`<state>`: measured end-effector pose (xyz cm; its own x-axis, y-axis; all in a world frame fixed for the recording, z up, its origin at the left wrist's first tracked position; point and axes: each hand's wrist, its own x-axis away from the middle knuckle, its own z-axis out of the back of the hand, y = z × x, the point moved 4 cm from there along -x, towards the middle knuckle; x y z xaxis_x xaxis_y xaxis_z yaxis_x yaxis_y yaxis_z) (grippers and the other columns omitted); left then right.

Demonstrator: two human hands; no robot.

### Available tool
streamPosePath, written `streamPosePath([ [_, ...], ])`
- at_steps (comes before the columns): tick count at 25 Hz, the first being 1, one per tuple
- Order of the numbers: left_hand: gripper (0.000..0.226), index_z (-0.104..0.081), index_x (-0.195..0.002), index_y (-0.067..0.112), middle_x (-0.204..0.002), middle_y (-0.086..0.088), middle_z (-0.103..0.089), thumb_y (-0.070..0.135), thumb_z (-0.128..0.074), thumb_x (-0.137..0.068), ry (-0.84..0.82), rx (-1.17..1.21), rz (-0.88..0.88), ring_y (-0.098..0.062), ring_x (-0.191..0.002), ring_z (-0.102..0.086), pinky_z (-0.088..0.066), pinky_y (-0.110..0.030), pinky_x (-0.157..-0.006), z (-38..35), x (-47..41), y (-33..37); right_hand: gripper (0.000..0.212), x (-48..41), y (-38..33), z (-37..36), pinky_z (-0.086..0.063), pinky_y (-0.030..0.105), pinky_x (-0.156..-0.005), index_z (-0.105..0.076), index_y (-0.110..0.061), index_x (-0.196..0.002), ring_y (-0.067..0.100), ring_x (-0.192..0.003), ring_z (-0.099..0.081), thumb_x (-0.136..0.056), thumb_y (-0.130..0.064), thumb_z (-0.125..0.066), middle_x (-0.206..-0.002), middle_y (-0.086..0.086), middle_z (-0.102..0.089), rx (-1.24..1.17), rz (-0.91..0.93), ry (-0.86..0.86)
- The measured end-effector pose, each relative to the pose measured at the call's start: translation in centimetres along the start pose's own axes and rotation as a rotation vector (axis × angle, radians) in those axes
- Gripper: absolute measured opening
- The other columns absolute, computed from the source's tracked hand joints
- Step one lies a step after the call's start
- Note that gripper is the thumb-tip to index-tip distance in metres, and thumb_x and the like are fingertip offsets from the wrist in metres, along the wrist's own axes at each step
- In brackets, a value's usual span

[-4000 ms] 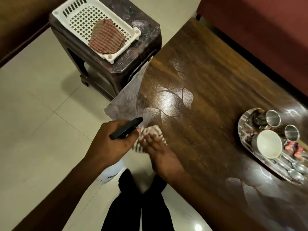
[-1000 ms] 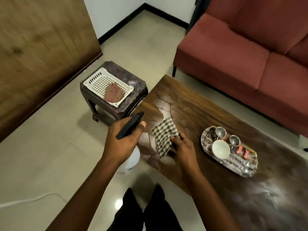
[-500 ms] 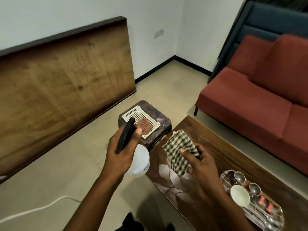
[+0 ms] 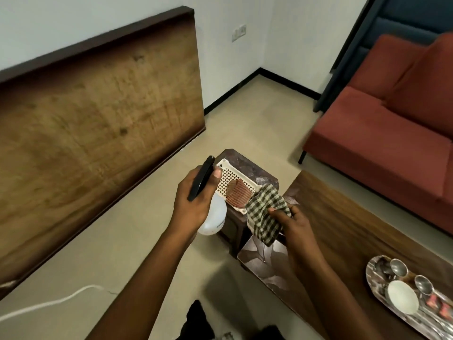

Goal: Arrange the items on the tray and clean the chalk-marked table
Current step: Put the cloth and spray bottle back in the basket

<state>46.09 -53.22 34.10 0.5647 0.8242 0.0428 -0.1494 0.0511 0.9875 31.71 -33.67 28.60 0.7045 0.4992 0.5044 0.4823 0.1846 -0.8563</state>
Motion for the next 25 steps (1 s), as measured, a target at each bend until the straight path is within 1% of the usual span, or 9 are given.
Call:
streamPosePath([
  [2, 0.019, -0.076, -0.109, 0.033, -0.102, 0.012, -0.079, 0.047, -0.066, -0.101, -0.040, -0.005, 0.002, -0.003, -0.102, -0.073, -0.051, -0.007, -0.081, 0.6, -3.6, -1.0, 0.032, -2.4, 0.4, -2.2, -0.063, 0.042, -0.086, -0.062, -0.015, -0.130, 0.028, -0.111, -0.073, -0.099, -0.018, -0.071, -0.121, 0.007, -0.076, -0.012, -0.052, 0.038],
  [4, 0.013, -0.077, -0.105, 0.037, -0.101, 0.018, -0.079, 0.044, -0.066, -0.102, -0.066, 0.002, -0.009, 0.004, -0.099, -0.072, -0.049, -0.007, -0.081, 0.5, -6.7, -2.2, 0.036, -5.1, 0.7, -3.5, -0.060, 0.052, -0.098, -0.060, -0.013, -0.131, 0.032, -0.116, -0.070, -0.098, -0.018, -0.071, -0.126, 0.010, -0.072, -0.027, -0.100, 0.055],
  [8, 0.016, -0.077, -0.104, 0.037, -0.098, 0.016, -0.079, 0.047, -0.067, -0.101, -0.109, -0.025, 0.039, 0.001, -0.095, -0.073, -0.055, -0.016, -0.080, -1.0, -13.3, -6.6, 0.038, -12.1, 1.5, -5.0, -0.055, 0.055, -0.107, -0.060, -0.013, -0.129, 0.032, -0.119, -0.067, -0.094, -0.015, -0.073, -0.127, 0.011, -0.070, -0.015, -0.155, 0.088],
  [12, 0.025, -0.077, -0.111, 0.025, -0.105, 0.000, -0.081, 0.046, -0.067, -0.101, -0.139, -0.037, 0.087, -0.021, -0.106, -0.075, -0.061, -0.043, -0.092, -3.4, -19.1, -11.5, 0.026, -18.9, 3.0, -5.6, -0.059, 0.054, -0.101, -0.065, -0.014, -0.122, 0.031, -0.115, -0.070, -0.096, -0.011, -0.070, -0.122, 0.011, -0.073, 0.016, -0.210, 0.137],
  [15, 0.031, -0.076, -0.111, 0.020, -0.103, -0.005, -0.080, 0.048, -0.067, -0.100, -0.165, -0.078, 0.139, -0.026, -0.104, -0.075, -0.060, -0.052, -0.093, -5.3, -23.2, -15.6, 0.031, -23.3, 5.0, -5.9, -0.059, 0.055, -0.101, -0.065, -0.013, -0.125, 0.032, -0.116, -0.069, -0.095, -0.008, -0.071, -0.122, 0.011, -0.072, 0.040, -0.269, 0.184],
  [19, 0.037, -0.077, -0.100, 0.035, -0.093, -0.001, -0.079, 0.069, -0.068, -0.089, -0.175, -0.132, 0.203, -0.020, -0.093, -0.075, -0.061, -0.049, -0.089, -7.2, -27.8, -20.7, 0.050, -28.0, 8.7, -6.2, -0.059, 0.056, -0.100, -0.060, -0.009, -0.133, 0.034, -0.117, -0.069, -0.088, -0.008, -0.081, -0.127, 0.015, -0.070, 0.087, -0.369, 0.302],
  [22, 0.046, -0.076, -0.106, 0.047, -0.097, 0.011, -0.080, 0.084, -0.064, -0.082, -0.184, -0.191, 0.253, -0.014, -0.100, -0.074, -0.059, -0.049, -0.099, -8.2, -30.5, -24.9, 0.052, -31.3, 11.7, -6.8, -0.063, 0.055, -0.093, -0.059, -0.009, -0.130, 0.032, -0.110, -0.071, -0.085, -0.013, -0.085, -0.124, 0.014, -0.071, 0.099, -0.398, 0.369],
  [24, 0.050, -0.075, -0.117, 0.046, -0.109, 0.014, -0.079, 0.083, -0.062, -0.084, -0.211, -0.218, 0.263, -0.012, -0.111, -0.072, -0.056, -0.046, -0.104, -9.1, -31.7, -27.5, 0.049, -33.3, 13.5, -7.1, -0.065, 0.046, -0.081, -0.061, -0.011, -0.129, 0.027, -0.104, -0.072, -0.087, -0.015, -0.084, -0.121, 0.011, -0.072, 0.081, -0.406, 0.405],
  [25, 0.051, -0.074, -0.121, 0.042, -0.113, 0.014, -0.079, 0.079, -0.062, -0.087, -0.220, -0.203, 0.258, -0.007, -0.113, -0.071, -0.056, -0.038, -0.103, -9.4, -32.1, -28.6, 0.046, -34.2, 14.3, -7.2, -0.064, 0.037, -0.072, -0.061, -0.012, -0.129, 0.023, -0.099, -0.072, -0.088, -0.016, -0.083, -0.119, 0.009, -0.072, 0.077, -0.406, 0.416],
])
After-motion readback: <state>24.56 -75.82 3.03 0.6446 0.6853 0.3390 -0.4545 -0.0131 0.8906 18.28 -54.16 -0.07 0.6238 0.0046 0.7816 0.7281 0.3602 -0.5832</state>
